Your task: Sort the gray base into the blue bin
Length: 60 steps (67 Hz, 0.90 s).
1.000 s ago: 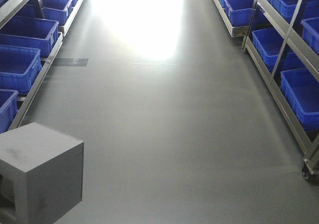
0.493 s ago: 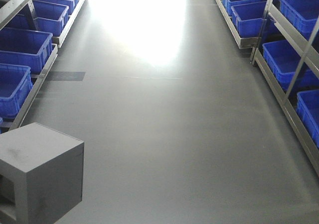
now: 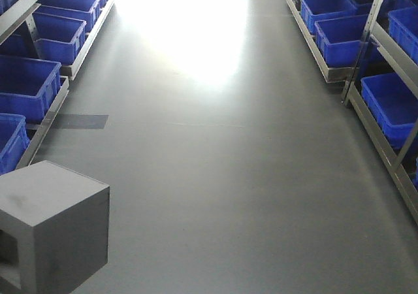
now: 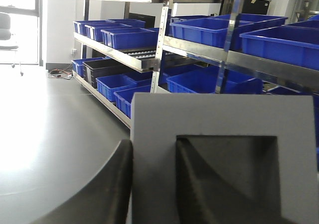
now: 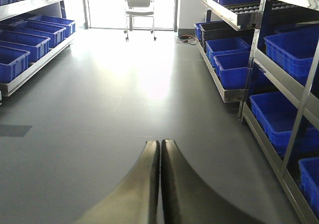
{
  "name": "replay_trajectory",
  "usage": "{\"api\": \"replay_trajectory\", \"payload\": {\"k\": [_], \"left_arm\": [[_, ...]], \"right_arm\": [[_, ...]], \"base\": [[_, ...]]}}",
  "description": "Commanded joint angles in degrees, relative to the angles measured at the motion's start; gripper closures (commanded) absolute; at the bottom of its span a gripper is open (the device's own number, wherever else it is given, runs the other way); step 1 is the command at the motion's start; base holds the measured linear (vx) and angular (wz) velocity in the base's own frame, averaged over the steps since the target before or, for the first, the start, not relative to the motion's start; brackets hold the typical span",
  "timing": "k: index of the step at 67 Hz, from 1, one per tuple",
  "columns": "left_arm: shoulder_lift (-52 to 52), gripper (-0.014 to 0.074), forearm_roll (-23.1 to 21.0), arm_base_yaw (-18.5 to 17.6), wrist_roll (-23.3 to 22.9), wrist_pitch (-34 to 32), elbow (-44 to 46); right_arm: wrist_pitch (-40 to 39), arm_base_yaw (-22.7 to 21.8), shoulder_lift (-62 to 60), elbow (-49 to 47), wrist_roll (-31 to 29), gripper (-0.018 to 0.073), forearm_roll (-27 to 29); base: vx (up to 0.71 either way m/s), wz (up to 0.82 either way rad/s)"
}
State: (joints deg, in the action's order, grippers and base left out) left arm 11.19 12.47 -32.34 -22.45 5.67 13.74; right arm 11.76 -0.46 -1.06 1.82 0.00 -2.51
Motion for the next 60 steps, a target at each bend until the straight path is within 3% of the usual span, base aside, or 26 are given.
{"api": "replay_trajectory", "payload": {"k": [1, 60], "left_arm": [[0.4, 0.0603, -0.3, -0.3, -0.4, -6.3, 1.8], [0.4, 0.0603, -0.3, -0.3, -0.4, -6.3, 1.8]], "right_arm": [[-4.5, 0.2, -0.4, 0.3, -0.7, 0.0564, -0.5], [-4.6, 0.2, -0.4, 0.3, -0.7, 0.0564, -0.5]], "base": [[0.50, 0.01], [0.51, -0.01]]}}
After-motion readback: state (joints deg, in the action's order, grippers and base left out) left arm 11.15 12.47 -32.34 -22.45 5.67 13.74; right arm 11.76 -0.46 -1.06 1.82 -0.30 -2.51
